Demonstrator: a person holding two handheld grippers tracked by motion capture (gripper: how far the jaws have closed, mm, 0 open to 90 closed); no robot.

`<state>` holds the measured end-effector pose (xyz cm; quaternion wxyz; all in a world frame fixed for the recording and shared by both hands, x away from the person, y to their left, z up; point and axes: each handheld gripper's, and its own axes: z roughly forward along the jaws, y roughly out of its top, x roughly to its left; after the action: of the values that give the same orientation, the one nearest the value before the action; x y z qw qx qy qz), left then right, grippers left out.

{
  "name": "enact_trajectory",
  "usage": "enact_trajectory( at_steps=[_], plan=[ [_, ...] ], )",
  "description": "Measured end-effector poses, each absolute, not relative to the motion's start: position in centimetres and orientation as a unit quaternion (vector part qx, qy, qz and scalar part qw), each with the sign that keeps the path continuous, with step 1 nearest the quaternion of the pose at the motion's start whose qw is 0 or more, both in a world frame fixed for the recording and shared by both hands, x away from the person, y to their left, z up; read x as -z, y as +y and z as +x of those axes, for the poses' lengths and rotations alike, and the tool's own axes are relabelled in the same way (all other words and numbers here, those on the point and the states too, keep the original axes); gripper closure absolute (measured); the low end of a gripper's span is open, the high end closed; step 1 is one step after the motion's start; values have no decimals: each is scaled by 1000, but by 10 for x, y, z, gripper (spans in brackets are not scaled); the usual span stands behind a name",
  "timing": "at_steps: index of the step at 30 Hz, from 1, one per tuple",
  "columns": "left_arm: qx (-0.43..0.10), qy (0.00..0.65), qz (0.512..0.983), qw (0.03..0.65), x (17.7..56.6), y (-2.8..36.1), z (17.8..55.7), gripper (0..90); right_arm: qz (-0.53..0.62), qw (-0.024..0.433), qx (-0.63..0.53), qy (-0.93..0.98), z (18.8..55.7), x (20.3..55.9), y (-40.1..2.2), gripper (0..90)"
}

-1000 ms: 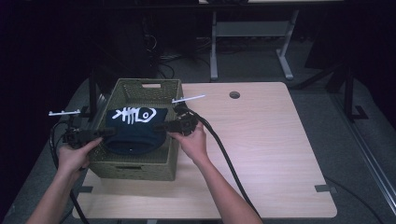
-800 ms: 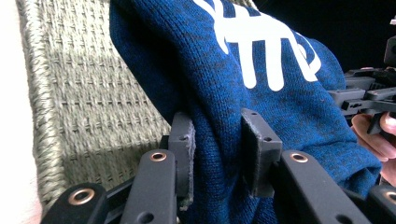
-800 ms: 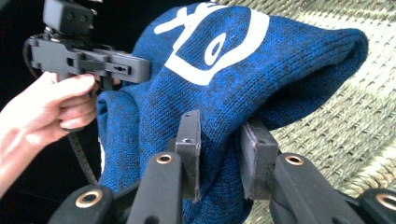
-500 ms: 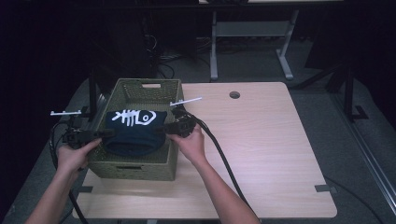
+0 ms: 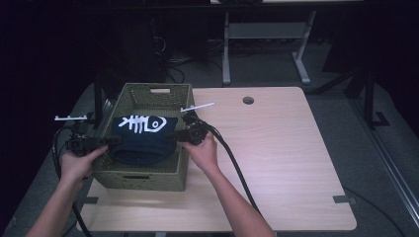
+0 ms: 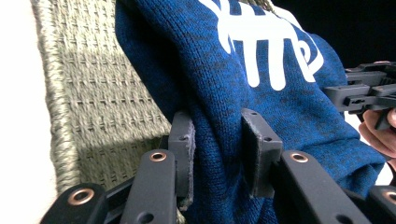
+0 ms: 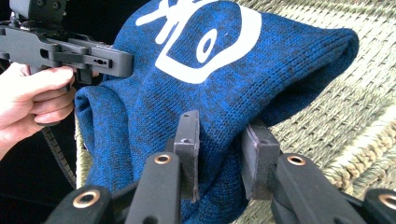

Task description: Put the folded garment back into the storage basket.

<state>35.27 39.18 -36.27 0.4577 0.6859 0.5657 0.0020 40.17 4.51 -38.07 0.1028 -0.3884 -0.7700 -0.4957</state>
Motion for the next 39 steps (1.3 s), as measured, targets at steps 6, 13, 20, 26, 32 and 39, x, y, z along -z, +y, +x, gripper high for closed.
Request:
enact_trajectory(
  at_steps=[6,13,20,26,32,39],
  plan=[
    [-32,583,681,443,363,394,353,573,-395,63,480,-781,402,378,45,558],
    [-39,577,673,461,354,397,353,574,-397,59,499,-768,404,369,33,540],
    [-24,555,683,475,352,385,352,586,-384,68,512,-766,401,361,23,524],
    [-19,545,676,496,348,376,350,589,-368,73,522,-766,397,355,14,520],
    [-21,533,678,505,341,363,349,573,-351,83,542,-759,392,346,1,514],
    [-17,518,682,516,333,343,348,541,-349,86,555,-750,390,344,-19,509]
  ],
)
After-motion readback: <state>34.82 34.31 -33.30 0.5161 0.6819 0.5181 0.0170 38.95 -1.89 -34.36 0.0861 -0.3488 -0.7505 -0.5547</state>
